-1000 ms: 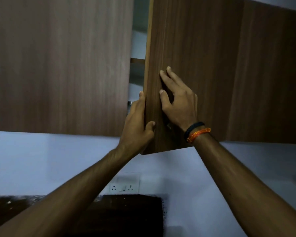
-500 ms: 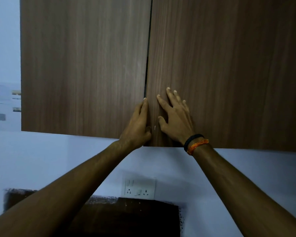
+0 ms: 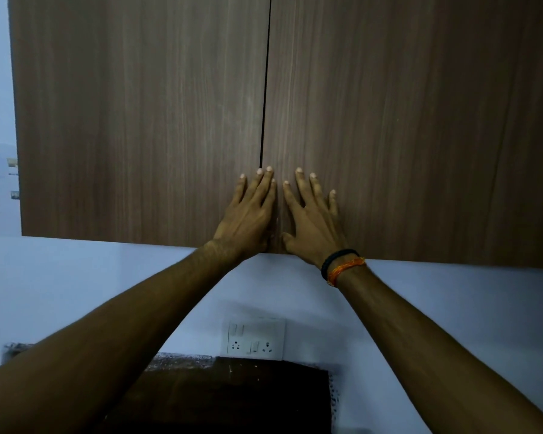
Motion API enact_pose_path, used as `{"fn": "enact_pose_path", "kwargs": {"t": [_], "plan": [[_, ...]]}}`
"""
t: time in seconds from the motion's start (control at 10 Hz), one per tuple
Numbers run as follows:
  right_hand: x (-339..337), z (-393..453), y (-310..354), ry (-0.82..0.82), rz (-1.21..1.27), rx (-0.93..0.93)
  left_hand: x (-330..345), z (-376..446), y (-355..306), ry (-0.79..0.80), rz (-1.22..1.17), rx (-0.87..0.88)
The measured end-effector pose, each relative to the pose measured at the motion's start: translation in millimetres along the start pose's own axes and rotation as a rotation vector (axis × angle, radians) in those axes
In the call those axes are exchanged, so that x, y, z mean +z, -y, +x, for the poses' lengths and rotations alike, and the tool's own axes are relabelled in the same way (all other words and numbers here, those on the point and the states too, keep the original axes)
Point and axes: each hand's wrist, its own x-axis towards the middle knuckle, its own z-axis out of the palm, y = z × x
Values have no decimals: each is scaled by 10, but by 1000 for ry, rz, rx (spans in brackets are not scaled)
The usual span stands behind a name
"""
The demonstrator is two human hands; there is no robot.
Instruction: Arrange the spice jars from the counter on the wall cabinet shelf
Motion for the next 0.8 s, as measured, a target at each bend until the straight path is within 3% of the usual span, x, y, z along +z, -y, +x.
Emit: {"fn": "enact_pose_path", "kwargs": {"t": [0.5, 0.8], "plan": [[175, 18, 90, -49, 5, 39, 187, 65, 62, -69, -8, 25], [-19, -213, 182, 58, 124, 61, -2, 20, 104, 37, -11, 46]]}}
